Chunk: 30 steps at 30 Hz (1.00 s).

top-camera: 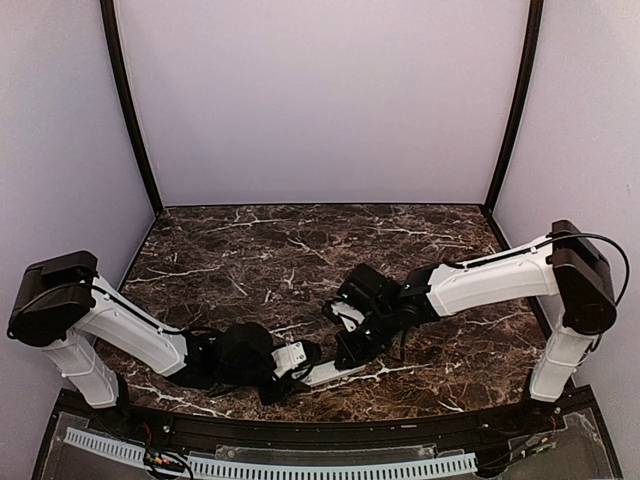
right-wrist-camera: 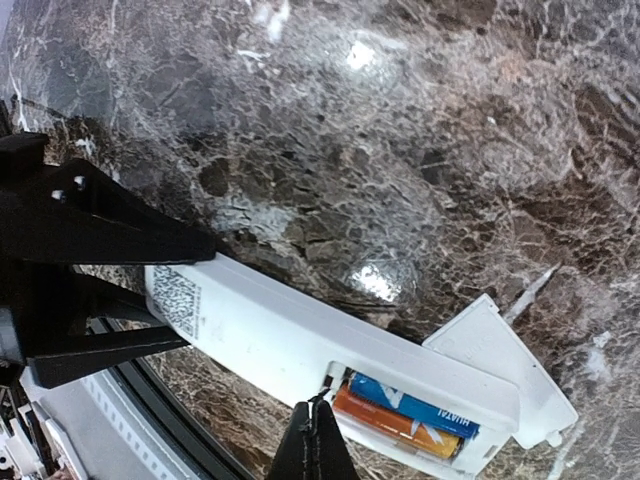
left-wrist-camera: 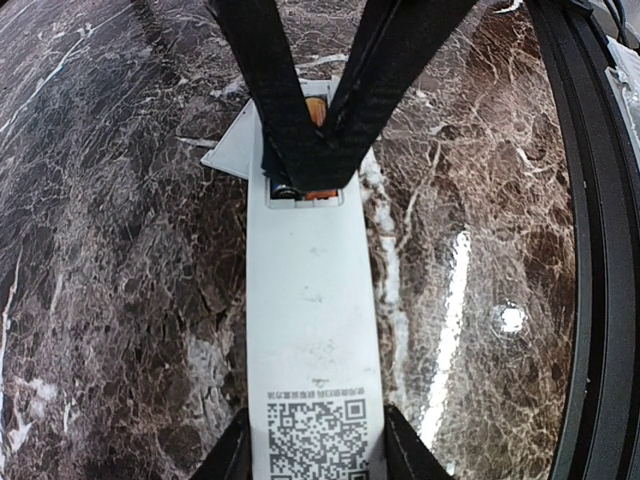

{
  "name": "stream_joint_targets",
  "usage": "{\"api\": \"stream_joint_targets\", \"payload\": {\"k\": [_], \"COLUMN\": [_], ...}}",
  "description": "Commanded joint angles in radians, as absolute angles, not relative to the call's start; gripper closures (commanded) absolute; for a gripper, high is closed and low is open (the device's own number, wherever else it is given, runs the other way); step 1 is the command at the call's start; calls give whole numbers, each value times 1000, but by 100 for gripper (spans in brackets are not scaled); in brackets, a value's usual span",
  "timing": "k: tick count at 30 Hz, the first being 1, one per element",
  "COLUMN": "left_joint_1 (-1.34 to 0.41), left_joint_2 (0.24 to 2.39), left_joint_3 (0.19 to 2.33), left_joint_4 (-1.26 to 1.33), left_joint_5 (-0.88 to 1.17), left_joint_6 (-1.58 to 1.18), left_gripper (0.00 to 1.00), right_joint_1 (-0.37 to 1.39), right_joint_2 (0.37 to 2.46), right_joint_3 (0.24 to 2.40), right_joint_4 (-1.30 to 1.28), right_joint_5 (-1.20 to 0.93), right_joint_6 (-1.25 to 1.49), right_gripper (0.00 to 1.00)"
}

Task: Load the batteries into the remote control

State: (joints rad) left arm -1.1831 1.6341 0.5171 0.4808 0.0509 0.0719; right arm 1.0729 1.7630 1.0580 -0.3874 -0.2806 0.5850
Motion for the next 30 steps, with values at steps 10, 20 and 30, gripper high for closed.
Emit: {"api": "stream_joint_targets", "payload": {"k": [10, 20, 30], "left_joint_1": [-1189, -1189, -1189], "left_joint_2": [1605, 1608, 1550], "left_joint_3": [499, 502, 479], "left_joint_4": [420, 415, 449], "left_joint_5": [63, 65, 104], "left_joint_6": [90, 94, 132], "left_gripper": [100, 100, 100], "right_joint_1": [1061, 1037, 1033], "right_joint_2": [1730, 1789, 1606], "right_joint_3": [1085, 1005, 1106], "right_joint_4": [-462, -390, -429], "right_joint_5": [-247, -283, -282], "right_joint_6": [573, 587, 513], "right_gripper": [100, 100, 99]}}
